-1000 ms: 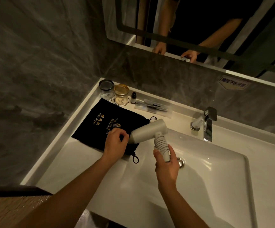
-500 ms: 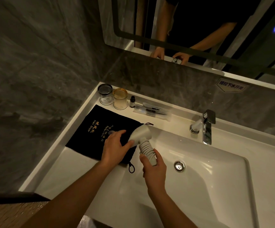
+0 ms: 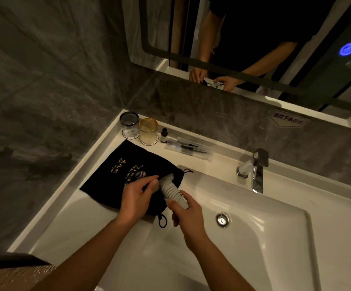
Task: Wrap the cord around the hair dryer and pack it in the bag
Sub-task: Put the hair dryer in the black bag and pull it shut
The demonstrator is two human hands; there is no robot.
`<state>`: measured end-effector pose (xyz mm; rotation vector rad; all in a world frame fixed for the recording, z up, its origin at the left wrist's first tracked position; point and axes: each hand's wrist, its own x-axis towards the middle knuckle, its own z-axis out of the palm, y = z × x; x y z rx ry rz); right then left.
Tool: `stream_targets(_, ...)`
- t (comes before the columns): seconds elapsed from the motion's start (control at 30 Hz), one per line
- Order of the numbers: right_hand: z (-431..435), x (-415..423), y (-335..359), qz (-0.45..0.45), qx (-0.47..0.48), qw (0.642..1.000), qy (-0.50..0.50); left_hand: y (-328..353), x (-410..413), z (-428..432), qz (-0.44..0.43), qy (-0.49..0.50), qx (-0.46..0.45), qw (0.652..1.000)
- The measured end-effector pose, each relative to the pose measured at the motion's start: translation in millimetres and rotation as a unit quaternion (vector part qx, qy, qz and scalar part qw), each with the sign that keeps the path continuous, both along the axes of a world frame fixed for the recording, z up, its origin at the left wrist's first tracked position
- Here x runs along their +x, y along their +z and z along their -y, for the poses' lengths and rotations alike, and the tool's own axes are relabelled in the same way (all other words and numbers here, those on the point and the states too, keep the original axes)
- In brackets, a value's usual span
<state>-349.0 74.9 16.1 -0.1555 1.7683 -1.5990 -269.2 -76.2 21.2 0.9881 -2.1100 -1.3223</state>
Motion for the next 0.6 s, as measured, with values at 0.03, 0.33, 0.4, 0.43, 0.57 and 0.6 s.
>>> stream_targets(0.03,3.4,-1.3,-0.8,0.004,0.002,1.0,0.012,1.0,4.5,-0.7,-0.009,-0.006,0.006,1.0)
stream_targets(0.33,34.4,-2.0,-13.8,0.073,-0.073,0.99,0.093,-3.9,44.8,-1.0,-0.058,-0.021,-0.008,0.998)
stream_targets(0.4,40.3,1.5,-16.6,0.162,-0.127,0.975,0.085,-8.1,53.4,-3.3,-0.058,-0.024,-0.032,0.997)
stream_targets(0.43,42.9,2.6,-16.8,0.219,-0.151,0.961,0.074,-9.7,57.1,-4.6,-0.053,-0.025,-0.041,0.997)
stream_targets(0.57,50.3,2.3,-17.9,0.418,-0.224,0.88,0.005,-28.0,72.8,-12.0,0.021,-0.041,-0.117,0.992)
stream_targets(0.6,51.5,2.3,-17.9,0.413,-0.215,0.885,-0.001,-35.1,77.6,-15.3,0.048,-0.044,-0.141,0.988)
